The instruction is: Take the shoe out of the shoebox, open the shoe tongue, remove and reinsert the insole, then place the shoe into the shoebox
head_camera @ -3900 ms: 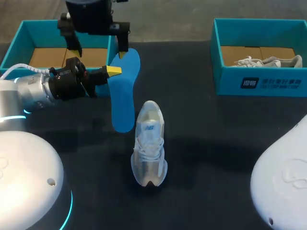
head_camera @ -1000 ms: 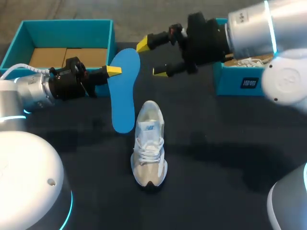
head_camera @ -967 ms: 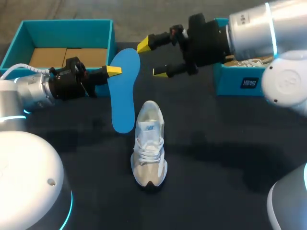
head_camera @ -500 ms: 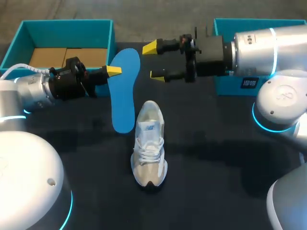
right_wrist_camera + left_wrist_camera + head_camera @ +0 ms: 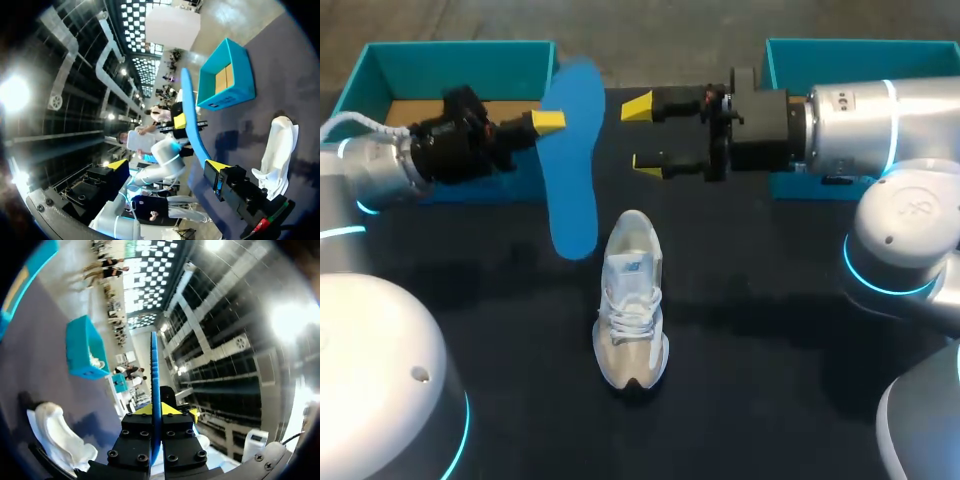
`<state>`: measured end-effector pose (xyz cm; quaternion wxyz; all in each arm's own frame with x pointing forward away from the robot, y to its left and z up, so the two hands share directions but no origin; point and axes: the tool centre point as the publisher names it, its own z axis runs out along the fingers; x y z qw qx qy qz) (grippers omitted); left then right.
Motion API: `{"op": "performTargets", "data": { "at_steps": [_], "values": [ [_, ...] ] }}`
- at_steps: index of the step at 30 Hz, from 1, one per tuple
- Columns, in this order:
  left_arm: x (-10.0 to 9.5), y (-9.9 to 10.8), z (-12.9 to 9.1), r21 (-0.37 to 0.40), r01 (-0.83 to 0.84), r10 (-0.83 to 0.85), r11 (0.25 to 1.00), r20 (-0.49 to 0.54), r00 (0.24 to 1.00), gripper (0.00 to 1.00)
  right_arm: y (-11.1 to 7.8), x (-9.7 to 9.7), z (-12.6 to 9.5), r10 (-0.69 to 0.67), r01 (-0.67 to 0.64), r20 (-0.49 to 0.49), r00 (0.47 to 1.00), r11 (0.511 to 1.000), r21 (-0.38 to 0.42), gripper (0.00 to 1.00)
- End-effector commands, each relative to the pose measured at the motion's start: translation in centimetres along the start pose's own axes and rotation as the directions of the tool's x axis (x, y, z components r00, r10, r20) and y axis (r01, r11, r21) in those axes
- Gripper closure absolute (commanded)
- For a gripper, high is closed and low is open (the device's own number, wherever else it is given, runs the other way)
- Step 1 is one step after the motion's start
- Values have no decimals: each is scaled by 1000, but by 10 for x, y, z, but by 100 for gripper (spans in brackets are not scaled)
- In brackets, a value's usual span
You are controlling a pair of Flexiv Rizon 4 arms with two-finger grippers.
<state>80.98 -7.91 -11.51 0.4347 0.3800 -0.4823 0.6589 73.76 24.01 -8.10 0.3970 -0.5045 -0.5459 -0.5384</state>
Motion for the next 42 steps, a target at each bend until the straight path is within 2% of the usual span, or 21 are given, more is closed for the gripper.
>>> {"op": "performTargets", "data": {
  "at_steps": [1,2,6,7,11,13,29,30,32,33,36,37,38,39,41,42],
  "values": [
    [7,-5,-4,-60,-462,454,885,-108,884,100,1,1,3,1,-1,4,1000,1000,-1,0],
    [11,-5,-4,-67,-551,538,832,-149,830,100,1,1,3,1,-1,4,1000,1000,-1,0],
    [15,-4,-3,-69,-696,672,714,-211,710,100,1,1,3,1,-1,4,1000,1000,-1,0],
    [15,-4,-3,-72,-712,687,699,-212,695,100,1,1,3,1,-1,4,1000,1000,-1,0],
    [9,-1,-1,-111,-843,811,527,-230,538,100,1,1,3,1,-1,4,1000,1000,-1,0],
    [9,-3,-1,-120,-867,836,484,-229,499,100,1,1,3,1,-1,4,1000,1000,-1,0],
    [9,-3,-1,-120,-867,836,484,-229,499,100,1,1,3,1,-1,4,1000,1000,-1,0],
    [8,-3,-1,-132,-903,869,409,-245,430,100,1,1,3,1,-1,4,1000,1000,-1,0],
    [8,-3,-1,-113,-911,876,396,-251,412,100,1,1,3,1,-1,4,1000,1000,-1,0],
    [8,-4,-3,-82,-931,887,356,-282,364,100,1,1,3,1,-1,4,1000,1000,-1,0],
    [12,-5,-6,-52,-960,912,274,-303,276,100,1,1,3,1,-1,4,1000,1000,-1,0],
    [14,-6,-6,-55,-970,917,236,-316,241,100,1,1,3,1,-1,4,1000,1000,-1,0],
    [16,-5,-6,-50,-984,928,169,-328,176,100,1,1,3,1,-1,4,1000,1000,-1,0],
    [18,-4,-7,-41,-988,928,148,-338,153,100,1,1,3,1,-1,4,1000,1000,-1,0],
    [21,-2,-7,-44,-999,932,15,-361,30,100,1,1,3,1,-1,4,1000,1000,-1,0],
    [21,-2,-7,-37,-999,930,3,-367,17,100,1,1,3,1,-1,4,1000,1000,-1,0]
  ]
}}
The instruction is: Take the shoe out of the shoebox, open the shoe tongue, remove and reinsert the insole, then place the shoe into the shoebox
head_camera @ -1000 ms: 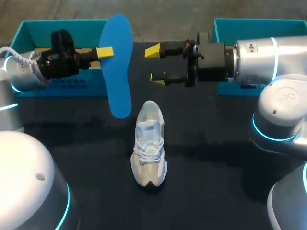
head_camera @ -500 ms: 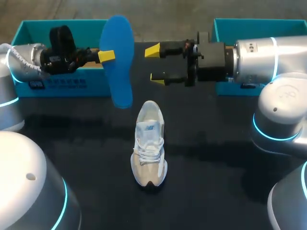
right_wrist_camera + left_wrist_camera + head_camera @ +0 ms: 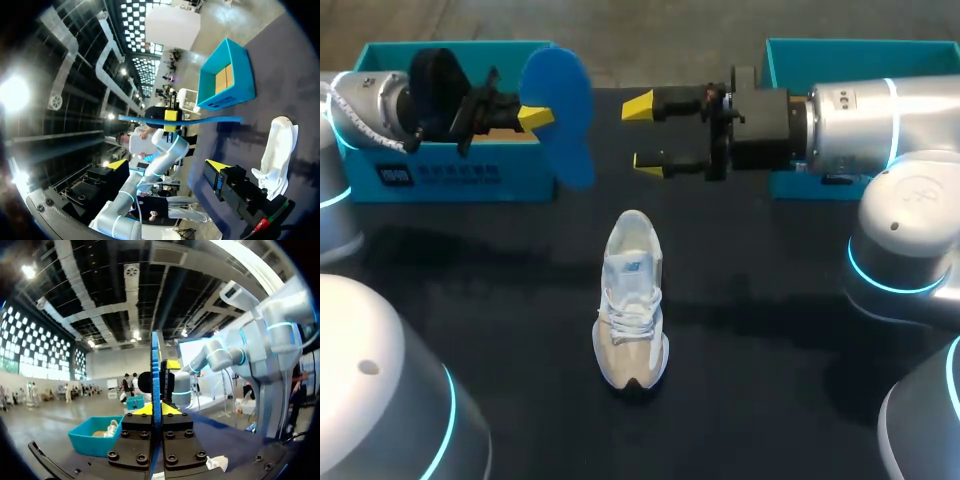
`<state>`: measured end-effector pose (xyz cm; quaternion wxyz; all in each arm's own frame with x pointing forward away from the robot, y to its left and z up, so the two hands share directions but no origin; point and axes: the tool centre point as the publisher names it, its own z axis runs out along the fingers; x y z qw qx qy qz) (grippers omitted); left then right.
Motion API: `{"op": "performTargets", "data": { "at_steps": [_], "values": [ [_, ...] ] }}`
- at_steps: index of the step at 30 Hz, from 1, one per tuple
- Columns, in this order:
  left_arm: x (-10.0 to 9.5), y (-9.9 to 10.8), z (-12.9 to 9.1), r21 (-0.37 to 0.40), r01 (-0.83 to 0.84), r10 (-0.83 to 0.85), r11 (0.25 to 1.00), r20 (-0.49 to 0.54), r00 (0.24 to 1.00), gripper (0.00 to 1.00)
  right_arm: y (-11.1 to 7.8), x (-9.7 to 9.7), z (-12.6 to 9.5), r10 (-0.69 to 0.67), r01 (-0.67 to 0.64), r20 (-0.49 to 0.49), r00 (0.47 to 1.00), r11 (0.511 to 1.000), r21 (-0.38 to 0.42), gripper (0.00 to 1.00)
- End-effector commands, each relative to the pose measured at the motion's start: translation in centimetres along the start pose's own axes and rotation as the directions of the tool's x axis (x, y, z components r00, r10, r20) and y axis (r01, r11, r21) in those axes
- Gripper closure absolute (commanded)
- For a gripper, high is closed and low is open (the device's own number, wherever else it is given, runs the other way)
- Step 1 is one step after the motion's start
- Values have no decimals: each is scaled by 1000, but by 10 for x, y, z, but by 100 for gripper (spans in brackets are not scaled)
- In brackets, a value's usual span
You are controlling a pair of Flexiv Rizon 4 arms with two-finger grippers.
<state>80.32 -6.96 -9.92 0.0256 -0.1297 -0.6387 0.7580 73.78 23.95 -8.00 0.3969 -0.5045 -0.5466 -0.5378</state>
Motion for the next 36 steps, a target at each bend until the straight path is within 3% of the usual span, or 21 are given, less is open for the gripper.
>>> {"op": "performTargets", "data": {
  "at_steps": [1,4,13,23,36],
  "values": [
    [-2,-3,-2,-56,-244,241,968,-58,969,100,0,0,4,1,-1,2,1000,1000,-2,0],
    [-2,-1,-3,-87,-336,331,938,-67,941,100,0,0,4,1,-1,2,1000,1000,-2,0],
    [2,4,-9,-45,-537,534,842,-71,843,100,0,0,4,1,-1,2,1000,1000,-2,0],
    [4,22,-5,-62,-727,709,684,-175,683,100,0,0,4,1,-1,2,1000,1000,-2,0],
    [3,23,-5,-67,-725,705,685,-189,683,100,0,0,4,1,-1,2,1000,1000,-2,0]
  ]
}}
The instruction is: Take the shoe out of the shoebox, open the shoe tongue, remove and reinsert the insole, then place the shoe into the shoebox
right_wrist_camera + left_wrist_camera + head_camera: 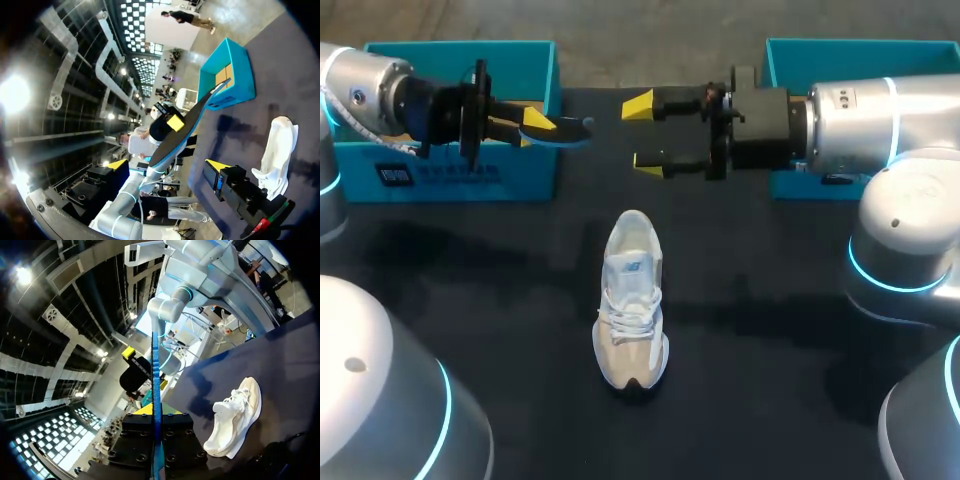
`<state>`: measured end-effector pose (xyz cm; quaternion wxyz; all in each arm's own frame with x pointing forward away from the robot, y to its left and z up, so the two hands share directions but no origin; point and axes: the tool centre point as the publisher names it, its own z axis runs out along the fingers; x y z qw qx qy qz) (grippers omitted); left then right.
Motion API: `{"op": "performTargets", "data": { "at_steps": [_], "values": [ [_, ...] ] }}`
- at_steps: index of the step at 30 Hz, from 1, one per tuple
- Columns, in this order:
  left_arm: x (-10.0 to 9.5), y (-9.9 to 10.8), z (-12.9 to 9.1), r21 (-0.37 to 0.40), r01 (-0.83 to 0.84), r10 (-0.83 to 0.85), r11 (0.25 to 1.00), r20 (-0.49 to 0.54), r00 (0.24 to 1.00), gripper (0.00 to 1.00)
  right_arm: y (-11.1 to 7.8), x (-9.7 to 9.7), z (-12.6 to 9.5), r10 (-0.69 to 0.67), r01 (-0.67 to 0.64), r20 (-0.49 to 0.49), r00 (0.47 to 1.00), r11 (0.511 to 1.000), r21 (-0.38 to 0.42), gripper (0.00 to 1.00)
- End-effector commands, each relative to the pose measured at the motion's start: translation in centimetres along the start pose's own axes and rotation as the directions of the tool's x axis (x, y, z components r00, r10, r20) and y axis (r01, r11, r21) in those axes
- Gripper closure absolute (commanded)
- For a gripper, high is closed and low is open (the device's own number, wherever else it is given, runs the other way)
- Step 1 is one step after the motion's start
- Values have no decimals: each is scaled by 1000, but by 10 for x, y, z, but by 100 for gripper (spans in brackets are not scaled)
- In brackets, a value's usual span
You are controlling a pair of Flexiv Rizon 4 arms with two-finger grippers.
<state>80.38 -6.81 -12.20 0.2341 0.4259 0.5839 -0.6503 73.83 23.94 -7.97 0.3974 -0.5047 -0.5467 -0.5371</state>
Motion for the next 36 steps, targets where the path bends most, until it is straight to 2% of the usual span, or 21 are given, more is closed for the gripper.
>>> {"op": "performTargets", "data": {
  "at_steps": [1,6,10,12,16,22,26,36],
  "values": [
    [0,0,0,0,-1,1,1000,0,1000,100,0,0,4,0,0,2,1000,1000,-3,0],
    [6,-1,3,60,-112,111,992,18,994,100,0,0,4,0,0,2,1000,1000,-3,0],
    [13,-3,9,11,-263,263,965,-24,965,100,0,0,4,0,0,2,1000,1000,-3,0],
    [13,-3,9,11,-266,266,964,-23,964,100,0,0,4,0,0,2,1000,1000,-3,0],
    [14,-4,10,-41,-389,388,920,-46,921,100,0,0,4,0,0,2,1000,1000,-3,0],
    [9,-6,9,-54,-498,498,865,-26,867,100,0,0,4,0,0,2,1000,1000,-3,0],
    [11,-7,10,-57,-547,548,835,2,837,100,0,0,4,0,0,2,1000,1000,-3,0],
    [11,-4,11,-72,-570,573,818,35,819,100,0,0,4,0,0,2,1000,1000,-3,0]
  ]
}}
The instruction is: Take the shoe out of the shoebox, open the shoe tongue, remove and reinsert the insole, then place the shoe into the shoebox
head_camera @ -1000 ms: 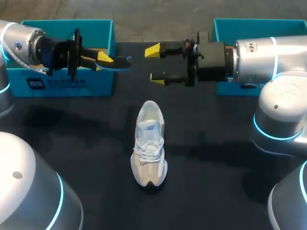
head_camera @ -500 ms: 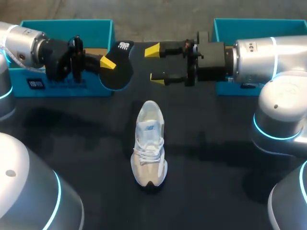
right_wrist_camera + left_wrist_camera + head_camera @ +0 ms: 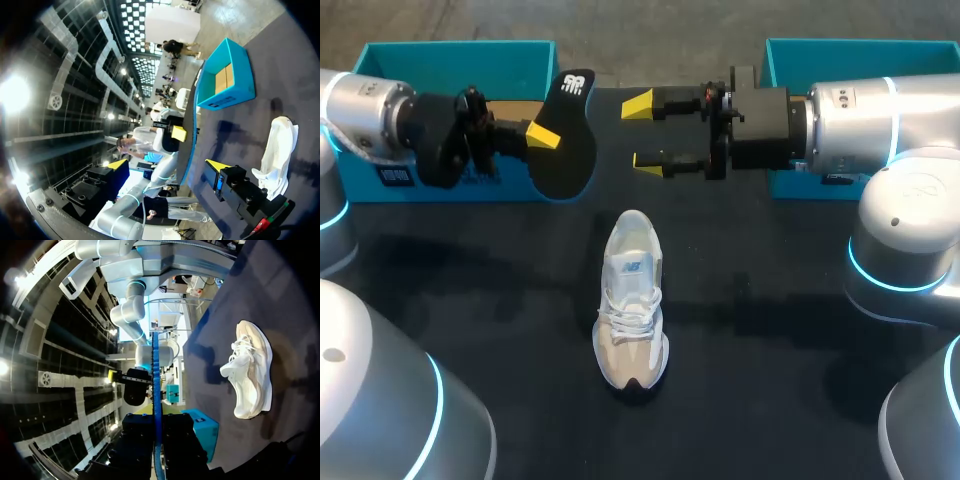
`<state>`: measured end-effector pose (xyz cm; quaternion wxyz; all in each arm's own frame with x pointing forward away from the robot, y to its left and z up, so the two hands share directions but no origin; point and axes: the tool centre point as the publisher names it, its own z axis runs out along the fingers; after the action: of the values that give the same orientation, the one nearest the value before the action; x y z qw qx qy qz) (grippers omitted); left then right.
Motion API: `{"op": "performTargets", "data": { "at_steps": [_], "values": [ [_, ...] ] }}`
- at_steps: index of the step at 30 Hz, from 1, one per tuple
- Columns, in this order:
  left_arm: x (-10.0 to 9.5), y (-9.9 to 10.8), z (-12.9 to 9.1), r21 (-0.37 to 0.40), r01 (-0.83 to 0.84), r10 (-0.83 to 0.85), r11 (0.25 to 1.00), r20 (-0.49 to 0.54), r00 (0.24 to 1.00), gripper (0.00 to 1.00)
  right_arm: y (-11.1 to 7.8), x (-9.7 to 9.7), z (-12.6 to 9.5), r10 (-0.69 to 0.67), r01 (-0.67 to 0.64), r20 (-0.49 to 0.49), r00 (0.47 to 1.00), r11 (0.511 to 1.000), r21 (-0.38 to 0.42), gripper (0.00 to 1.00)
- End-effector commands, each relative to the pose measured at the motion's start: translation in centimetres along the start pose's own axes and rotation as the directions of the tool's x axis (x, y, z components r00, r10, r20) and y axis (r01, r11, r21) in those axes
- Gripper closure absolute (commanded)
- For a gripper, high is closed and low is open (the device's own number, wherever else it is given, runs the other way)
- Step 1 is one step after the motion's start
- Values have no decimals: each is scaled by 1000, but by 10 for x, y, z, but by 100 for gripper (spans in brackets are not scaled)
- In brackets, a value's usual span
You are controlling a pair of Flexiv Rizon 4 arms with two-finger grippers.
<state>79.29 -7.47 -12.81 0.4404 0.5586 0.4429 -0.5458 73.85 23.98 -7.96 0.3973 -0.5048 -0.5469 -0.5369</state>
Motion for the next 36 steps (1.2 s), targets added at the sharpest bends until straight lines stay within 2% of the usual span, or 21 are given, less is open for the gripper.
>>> {"op": "performTargets", "data": {
  "at_steps": [1,7,36],
  "values": [
    [1,0,1,-8,-12,12,1000,15,1000,100,-1,0,3,0,0,1,1000,1000,-4,0],
    [-2,2,-2,-9,-56,56,998,30,998,100,-1,0,3,0,0,1,1000,1000,-4,0],
    [-2,2,-2,-9,-56,56,998,30,998,100,2,-1,6,5,-5,20,1000,1000,-1,0]
  ]
}}
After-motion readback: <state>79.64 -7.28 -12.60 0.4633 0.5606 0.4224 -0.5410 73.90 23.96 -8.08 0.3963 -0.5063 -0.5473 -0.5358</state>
